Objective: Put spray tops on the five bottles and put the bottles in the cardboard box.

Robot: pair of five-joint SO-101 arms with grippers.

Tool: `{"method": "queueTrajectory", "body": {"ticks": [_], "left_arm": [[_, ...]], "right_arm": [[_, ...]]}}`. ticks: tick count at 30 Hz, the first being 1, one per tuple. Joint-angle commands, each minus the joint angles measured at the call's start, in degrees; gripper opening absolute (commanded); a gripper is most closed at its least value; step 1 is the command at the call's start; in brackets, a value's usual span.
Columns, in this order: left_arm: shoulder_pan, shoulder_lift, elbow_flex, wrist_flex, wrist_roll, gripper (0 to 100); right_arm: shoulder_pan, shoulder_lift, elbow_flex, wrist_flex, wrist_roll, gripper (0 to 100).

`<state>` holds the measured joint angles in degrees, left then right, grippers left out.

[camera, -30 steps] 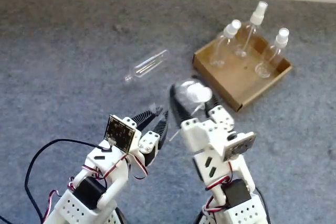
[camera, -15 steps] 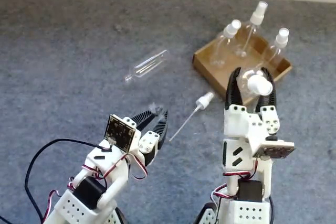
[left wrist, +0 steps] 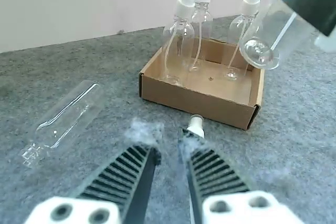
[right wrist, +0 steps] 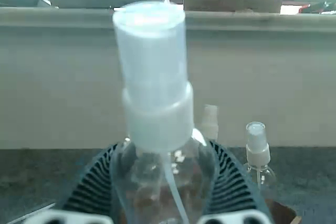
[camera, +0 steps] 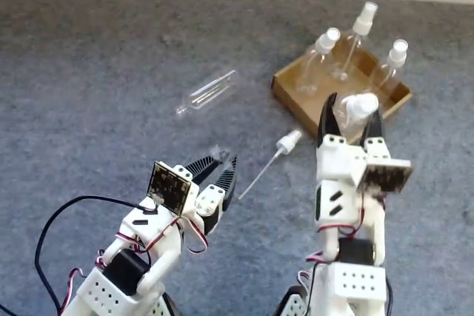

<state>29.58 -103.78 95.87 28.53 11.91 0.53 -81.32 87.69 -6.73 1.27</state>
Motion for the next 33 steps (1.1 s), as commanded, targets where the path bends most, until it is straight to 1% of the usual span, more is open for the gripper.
{"method": "queueTrajectory", "body": {"ticks": [1, 4, 6, 11, 16, 18, 24, 33], "left_arm": [[-0.8, 0.0, 1.2, 2.0, -0.5, 0], [-0.8, 0.0, 1.2, 2.0, -0.5, 0], [-0.8, 0.0, 1.2, 2.0, -0.5, 0], [-0.8, 0.0, 1.2, 2.0, -0.5, 0], [-0.8, 0.0, 1.2, 2.0, -0.5, 0], [-1.8, 0.0, 1.2, 2.1, -0.5, 0], [-6.8, 0.0, 1.2, 1.8, -0.4, 0], [-6.7, 0.0, 1.2, 2.0, -0.4, 0]], "right_arm": [[0.7, 10.8, -8.7, -4.4, -0.2, 0.6], [0.7, 16.5, -10.8, -13.7, 0.0, 0.6], [0.7, 20.4, -10.8, -17.6, 0.0, 0.7], [2.3, 32.7, -11.5, -20.9, 0.0, 0.7], [3.7, 45.6, -16.5, -28.3, 0.0, 0.7], [3.7, 50.2, -18.2, -30.5, 0.0, 0.8], [3.8, 62.7, -25.8, -32.9, 0.0, 0.9], [4.4, 77.8, -38.1, -32.9, 0.0, 0.9]]}}
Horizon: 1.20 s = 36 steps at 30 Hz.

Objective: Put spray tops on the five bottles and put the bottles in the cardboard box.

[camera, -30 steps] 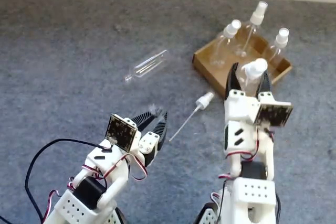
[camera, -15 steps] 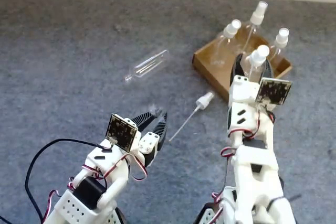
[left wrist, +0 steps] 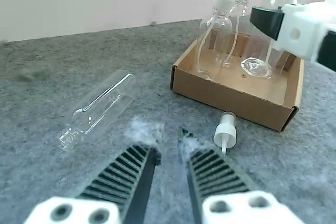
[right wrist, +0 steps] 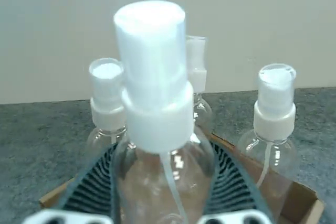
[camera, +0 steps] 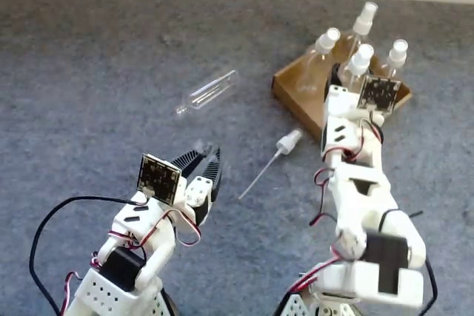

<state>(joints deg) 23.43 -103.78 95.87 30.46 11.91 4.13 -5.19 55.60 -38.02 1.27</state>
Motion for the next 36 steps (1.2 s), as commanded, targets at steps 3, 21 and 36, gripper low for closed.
{"method": "queueTrajectory", "body": {"ticks": [3, 21, 36], "left_arm": [[-0.7, 0.0, 1.2, 0.1, -0.4, 0], [-0.8, 0.0, 1.2, 0.1, -0.4, 0], [-0.8, 0.0, 1.2, 0.1, -0.4, 0]], "right_arm": [[0.8, 5.8, -8.4, -1.6, 0.0, 0.9], [2.9, 21.1, -18.3, -1.6, 0.0, 0.9], [2.5, 21.4, -18.0, -1.6, 0.0, 7.0]]}}
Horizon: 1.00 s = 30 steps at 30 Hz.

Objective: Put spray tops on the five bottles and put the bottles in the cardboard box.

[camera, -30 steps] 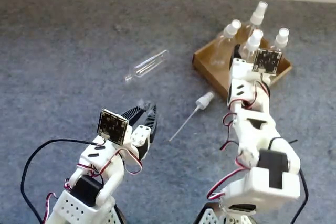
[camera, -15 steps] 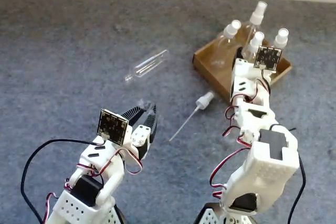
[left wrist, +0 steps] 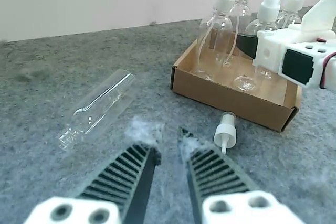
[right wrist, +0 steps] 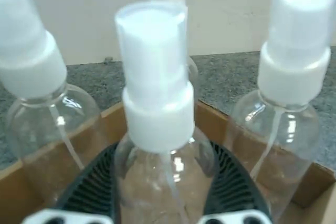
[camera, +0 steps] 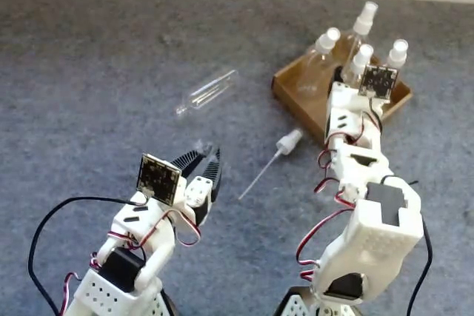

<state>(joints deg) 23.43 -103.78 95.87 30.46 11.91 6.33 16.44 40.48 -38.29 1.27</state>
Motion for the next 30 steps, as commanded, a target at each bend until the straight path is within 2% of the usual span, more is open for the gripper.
{"method": "queueTrajectory", "body": {"ticks": [1, 4, 26, 30], "left_arm": [[-0.8, 0.0, 1.2, 0.1, -0.4, 0], [-0.8, 0.0, 1.2, 0.1, -0.4, 0], [-0.8, 0.1, 1.2, 0.1, -0.4, 0], [-0.8, 0.1, 1.2, 0.1, -0.4, 0]], "right_arm": [[0.3, -0.2, -2.8, -1.4, 0.0, 9.1], [0.3, -0.2, -2.8, -1.4, 0.0, 12.1], [0.3, -0.6, -2.7, -1.4, 0.0, 12.8], [-0.1, -0.6, -2.7, -1.4, 0.0, 18.6]]}}
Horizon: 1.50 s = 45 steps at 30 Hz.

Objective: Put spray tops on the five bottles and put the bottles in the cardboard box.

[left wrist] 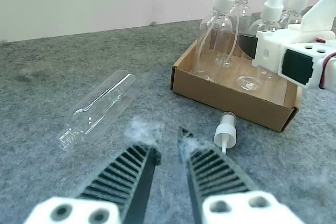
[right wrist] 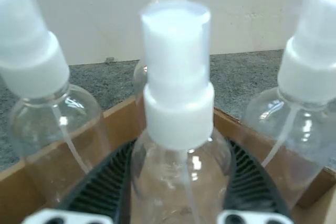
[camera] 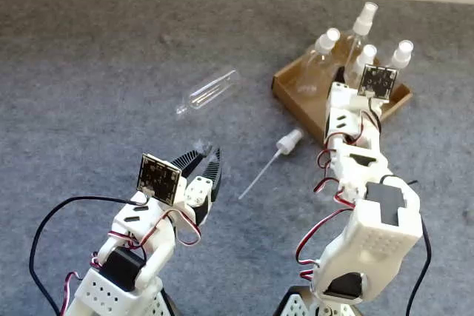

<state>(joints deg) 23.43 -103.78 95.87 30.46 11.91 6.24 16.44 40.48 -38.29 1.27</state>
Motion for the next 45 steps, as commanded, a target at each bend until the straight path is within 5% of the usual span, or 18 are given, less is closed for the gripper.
{"method": "queueTrajectory", "body": {"ticks": [1, 45], "left_arm": [[-0.8, 0.1, 1.2, 0.1, -0.4, 0], [-0.9, 0.1, 1.2, 0.1, -0.5, 0]], "right_arm": [[-0.2, -0.6, -2.6, -1.4, 0.0, 19.6], [-2.9, -0.7, -2.6, -1.4, 0.0, 20.2]]}}
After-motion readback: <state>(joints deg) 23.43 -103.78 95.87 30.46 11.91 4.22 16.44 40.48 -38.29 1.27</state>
